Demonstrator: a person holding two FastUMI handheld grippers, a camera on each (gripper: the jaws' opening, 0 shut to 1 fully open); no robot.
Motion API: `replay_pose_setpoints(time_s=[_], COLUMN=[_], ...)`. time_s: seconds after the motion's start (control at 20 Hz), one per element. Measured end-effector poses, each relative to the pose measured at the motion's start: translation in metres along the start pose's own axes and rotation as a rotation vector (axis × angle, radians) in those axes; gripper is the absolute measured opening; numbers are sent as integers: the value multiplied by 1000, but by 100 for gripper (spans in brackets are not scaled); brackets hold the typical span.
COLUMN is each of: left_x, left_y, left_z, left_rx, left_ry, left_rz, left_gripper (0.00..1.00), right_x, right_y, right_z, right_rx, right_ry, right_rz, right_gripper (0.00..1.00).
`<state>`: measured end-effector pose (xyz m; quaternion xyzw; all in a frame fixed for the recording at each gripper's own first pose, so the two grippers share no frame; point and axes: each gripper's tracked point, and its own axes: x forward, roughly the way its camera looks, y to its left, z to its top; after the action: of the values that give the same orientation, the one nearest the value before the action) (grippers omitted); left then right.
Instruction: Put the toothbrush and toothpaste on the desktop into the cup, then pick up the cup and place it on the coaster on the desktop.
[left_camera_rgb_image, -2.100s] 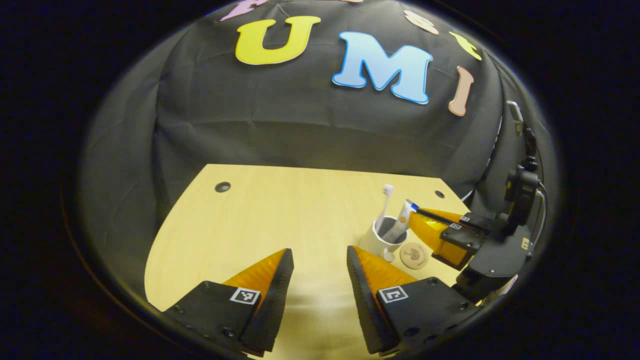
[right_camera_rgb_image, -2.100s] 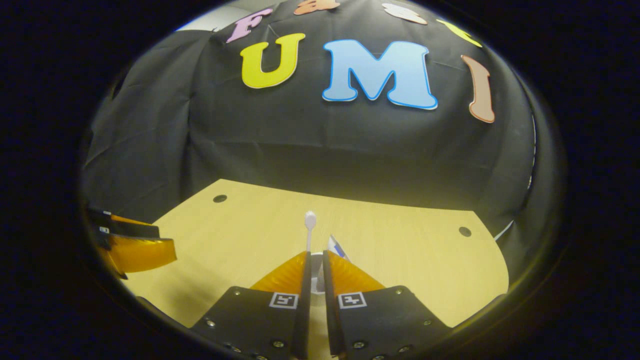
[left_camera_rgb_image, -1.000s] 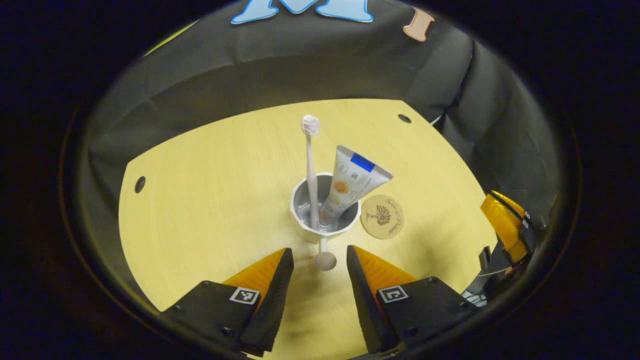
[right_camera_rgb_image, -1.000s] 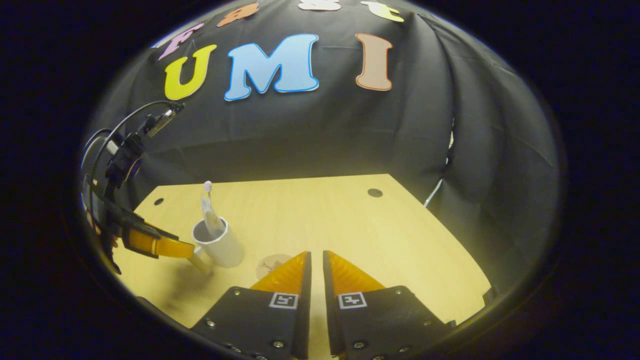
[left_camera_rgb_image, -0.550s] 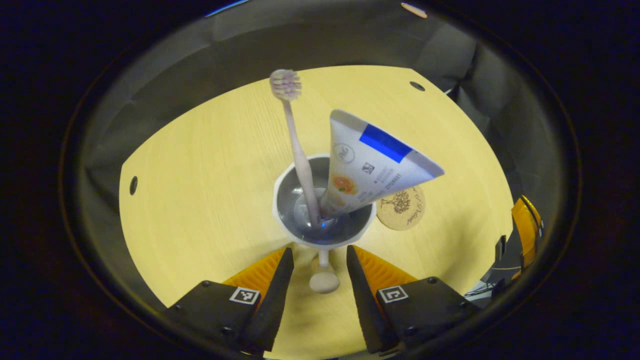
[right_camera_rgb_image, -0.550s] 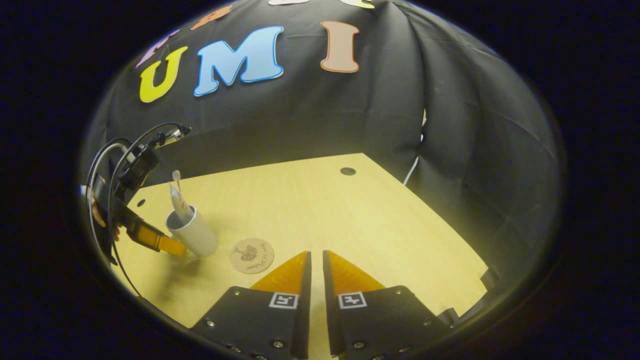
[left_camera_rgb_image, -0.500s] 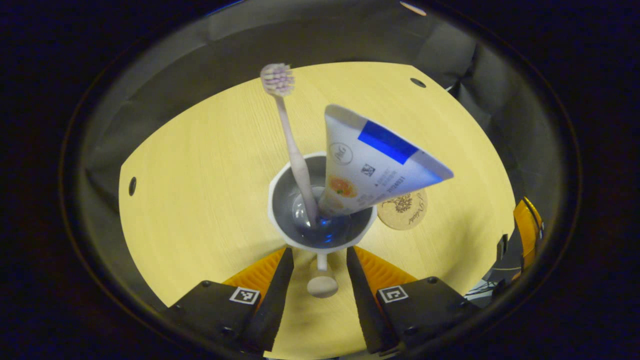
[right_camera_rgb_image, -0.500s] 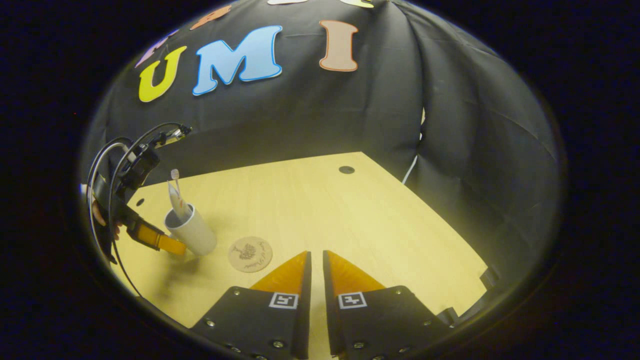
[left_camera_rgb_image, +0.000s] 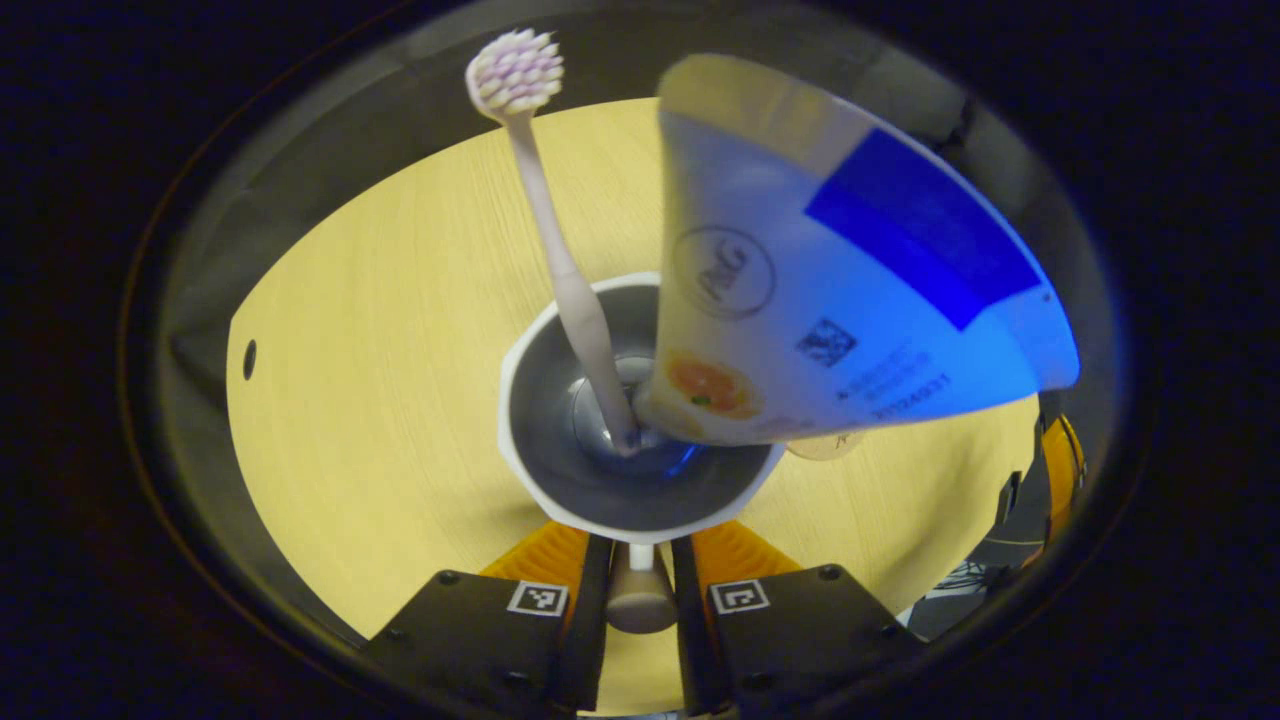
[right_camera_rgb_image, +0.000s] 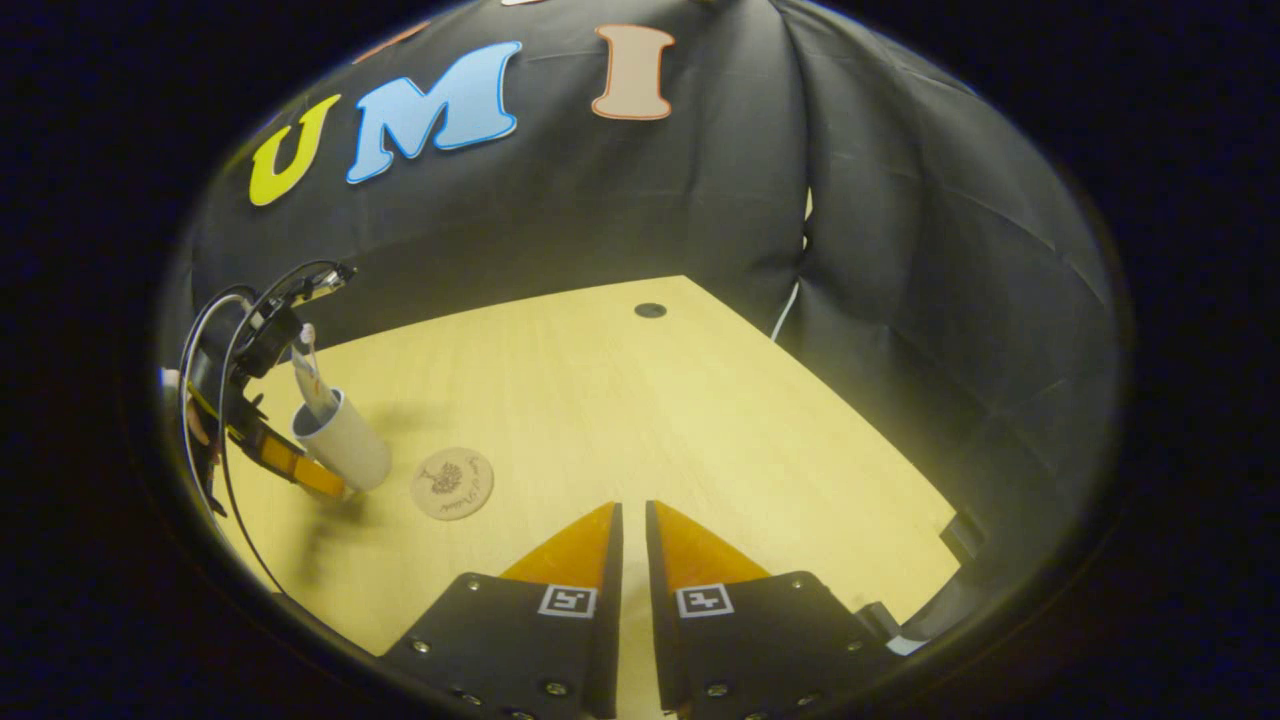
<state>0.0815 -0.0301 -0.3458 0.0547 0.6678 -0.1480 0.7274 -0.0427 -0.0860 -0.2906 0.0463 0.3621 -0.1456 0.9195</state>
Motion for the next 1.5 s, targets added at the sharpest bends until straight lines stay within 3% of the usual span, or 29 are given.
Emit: replay_pose_setpoints(time_s=[0.5, 0.55, 1.0, 1.25, 1.5], left_x=[-9, -7, -31, -22, -8], left_y=[-24, -31, -94, -115, -116], left_z=[11, 12, 32, 17, 7], left_rx=[6, 8, 138, 192, 177], left_ry=[-49, -56, -96, -76, -46], left_rz=[-28, -30, -72, -65, -38], left_gripper=[34, 33, 34, 34, 34], right_x=[2, 2, 0, -3, -8], right_y=[-9, -12, -40, -59, -72], right_z=[-2, -2, -7, -11, -15], right_rx=[-3, -2, 38, 60, 81], right_ry=[15, 15, 20, 22, 26], right_rz=[8, 6, -26, -46, -55], right_gripper=[12, 15, 15, 12, 14])
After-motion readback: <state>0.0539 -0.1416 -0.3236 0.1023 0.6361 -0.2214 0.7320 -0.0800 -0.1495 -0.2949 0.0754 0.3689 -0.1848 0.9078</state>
